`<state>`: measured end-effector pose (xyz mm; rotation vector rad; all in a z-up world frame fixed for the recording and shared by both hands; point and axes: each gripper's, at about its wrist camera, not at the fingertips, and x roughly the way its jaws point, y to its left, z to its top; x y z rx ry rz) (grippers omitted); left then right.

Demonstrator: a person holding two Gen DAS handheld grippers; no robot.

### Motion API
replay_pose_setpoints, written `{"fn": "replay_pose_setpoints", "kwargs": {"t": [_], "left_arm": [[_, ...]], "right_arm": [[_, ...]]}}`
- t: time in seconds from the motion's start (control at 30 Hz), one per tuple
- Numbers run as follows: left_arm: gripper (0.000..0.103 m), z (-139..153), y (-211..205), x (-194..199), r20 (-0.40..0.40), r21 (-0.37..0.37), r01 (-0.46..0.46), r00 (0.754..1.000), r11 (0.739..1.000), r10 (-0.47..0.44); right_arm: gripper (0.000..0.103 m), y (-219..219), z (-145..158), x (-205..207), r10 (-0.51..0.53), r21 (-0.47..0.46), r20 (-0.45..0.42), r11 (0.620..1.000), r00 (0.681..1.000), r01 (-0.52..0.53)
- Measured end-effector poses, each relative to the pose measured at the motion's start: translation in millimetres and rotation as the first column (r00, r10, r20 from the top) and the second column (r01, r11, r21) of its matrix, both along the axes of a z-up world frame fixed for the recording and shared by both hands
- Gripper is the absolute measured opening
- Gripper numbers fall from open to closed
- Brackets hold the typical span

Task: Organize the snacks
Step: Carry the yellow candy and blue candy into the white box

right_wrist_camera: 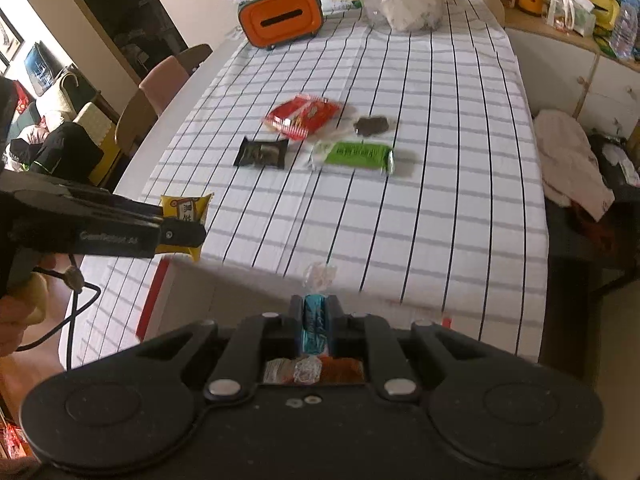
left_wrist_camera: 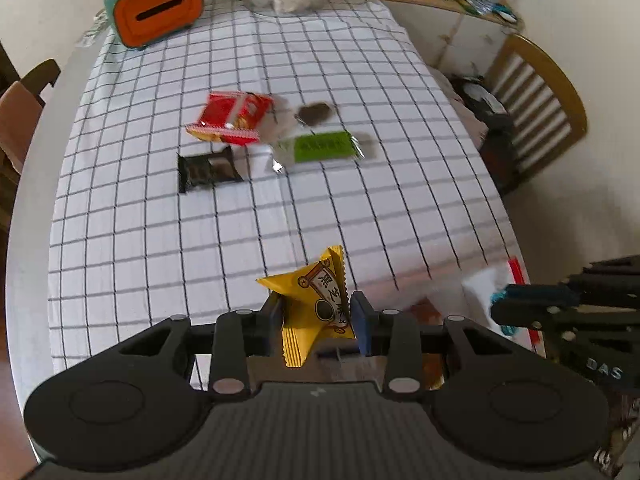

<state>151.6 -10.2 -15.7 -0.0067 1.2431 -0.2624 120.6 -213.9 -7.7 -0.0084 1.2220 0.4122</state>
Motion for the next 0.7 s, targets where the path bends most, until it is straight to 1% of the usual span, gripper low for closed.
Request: {"fn": "replay_pose_setpoints", "kwargs": {"t": [0.23, 0.53, 0.7], "left_arm": [[0.035, -10, -15, -42, -0.026, -0.007, 0.067, 0.997, 0.998, -0.067], [0.035, -40, -34, -73, -0.096, 0.006, 0.118, 0.989, 0.993, -0.117], [0.036, -57, -46, -84, -0.131, 0.03, 0.152, 0.98, 0.988, -0.146]], "right_arm": [[0.01, -2, -16, -33, -0.019, -0.01, -0.037, 1.0, 0.999, 0.018], [0.01, -3, -50, -67, -0.033, -0.048, -0.097, 0.998, 0.995, 0.029], [0.01, -2, -69, -79, -0.032, -0.078, -0.12, 0.997, 0.992, 0.023]]}}
